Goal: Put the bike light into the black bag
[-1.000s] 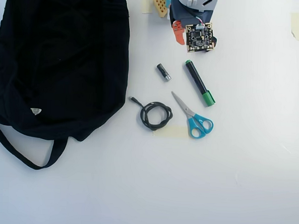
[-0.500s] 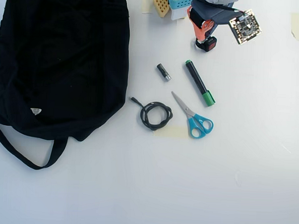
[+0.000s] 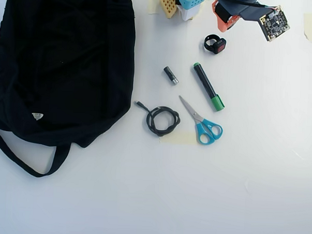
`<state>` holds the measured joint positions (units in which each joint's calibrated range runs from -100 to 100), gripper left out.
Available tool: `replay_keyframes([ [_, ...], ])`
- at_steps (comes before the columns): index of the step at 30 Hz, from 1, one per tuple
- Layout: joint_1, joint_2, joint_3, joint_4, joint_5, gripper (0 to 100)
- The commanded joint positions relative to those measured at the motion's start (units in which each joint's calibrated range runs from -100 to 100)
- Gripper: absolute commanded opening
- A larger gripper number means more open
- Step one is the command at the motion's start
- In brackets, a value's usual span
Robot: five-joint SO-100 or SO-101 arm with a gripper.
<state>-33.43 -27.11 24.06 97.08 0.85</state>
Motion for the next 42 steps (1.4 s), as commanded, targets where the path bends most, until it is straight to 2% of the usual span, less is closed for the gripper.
replay_keyframes([
  [1,-0.75,-0.78,1.64,-2.16,-2.90,3],
  [13,-0.67,-0.78,14.40,-15.60,-7.99,3],
  [25,-0.75,-0.78,22.21,-24.73,-10.03,3],
  [33,-3.74,-0.78,23.02,-24.13,-14.28,24],
  [42,-6.21,-1.52,23.65,-24.13,-19.26,33],
])
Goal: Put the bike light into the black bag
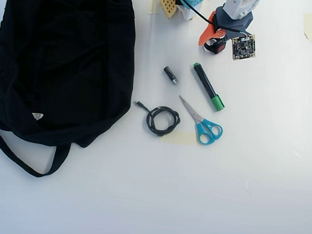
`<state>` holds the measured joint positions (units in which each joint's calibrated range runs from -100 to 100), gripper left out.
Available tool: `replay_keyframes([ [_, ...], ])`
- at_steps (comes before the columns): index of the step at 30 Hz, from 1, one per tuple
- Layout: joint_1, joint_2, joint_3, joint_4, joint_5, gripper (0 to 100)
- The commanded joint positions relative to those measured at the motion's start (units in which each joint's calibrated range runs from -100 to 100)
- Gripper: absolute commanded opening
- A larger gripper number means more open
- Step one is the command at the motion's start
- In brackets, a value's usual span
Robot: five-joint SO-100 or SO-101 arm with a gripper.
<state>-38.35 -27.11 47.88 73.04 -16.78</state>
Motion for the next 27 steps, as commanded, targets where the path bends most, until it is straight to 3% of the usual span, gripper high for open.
replay_keyframes([
  [1,-1.66,-1.61,0.19,-0.08,-2.10,34],
  [27,-2.33,-1.94,6.12,0.00,-2.52,38],
])
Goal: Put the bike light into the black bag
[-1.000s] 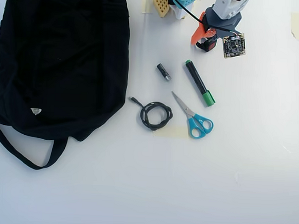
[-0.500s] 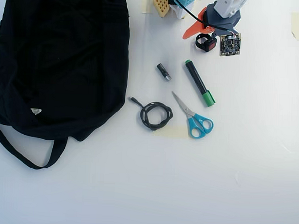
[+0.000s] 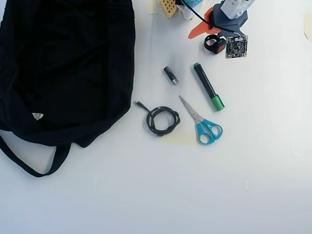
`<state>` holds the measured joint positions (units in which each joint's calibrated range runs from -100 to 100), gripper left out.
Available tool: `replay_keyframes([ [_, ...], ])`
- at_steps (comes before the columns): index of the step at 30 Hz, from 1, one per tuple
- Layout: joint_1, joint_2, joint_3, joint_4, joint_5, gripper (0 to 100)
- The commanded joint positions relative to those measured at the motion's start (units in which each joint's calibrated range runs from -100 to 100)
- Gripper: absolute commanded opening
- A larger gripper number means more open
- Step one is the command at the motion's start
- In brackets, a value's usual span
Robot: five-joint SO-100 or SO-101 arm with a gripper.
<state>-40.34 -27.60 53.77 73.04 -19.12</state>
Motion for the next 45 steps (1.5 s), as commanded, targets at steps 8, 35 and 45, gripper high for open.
replay_keyframes([
  [8,-0.42,-1.36,0.67,-0.86,0.82,38],
  [35,-0.42,-1.27,5.17,-15.07,3.07,31],
  [45,0.17,-1.36,4.18,-15.07,3.07,2],
])
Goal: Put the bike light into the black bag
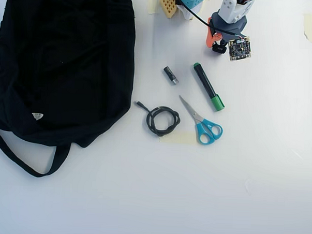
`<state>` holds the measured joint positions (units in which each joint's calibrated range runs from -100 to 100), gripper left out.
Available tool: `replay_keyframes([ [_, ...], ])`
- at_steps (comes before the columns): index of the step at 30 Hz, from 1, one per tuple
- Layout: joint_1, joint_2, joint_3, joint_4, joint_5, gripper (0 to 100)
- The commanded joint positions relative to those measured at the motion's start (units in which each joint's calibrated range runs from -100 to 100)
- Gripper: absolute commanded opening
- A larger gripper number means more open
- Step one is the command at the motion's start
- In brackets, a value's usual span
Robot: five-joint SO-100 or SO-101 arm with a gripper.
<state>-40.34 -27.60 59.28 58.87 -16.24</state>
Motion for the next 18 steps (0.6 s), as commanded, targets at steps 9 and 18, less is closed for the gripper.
replay_keyframes([
  [9,0.17,-1.44,-3.84,-0.90,0.04,2],
  [18,0.32,-1.36,-9.68,-0.47,-0.38,2],
])
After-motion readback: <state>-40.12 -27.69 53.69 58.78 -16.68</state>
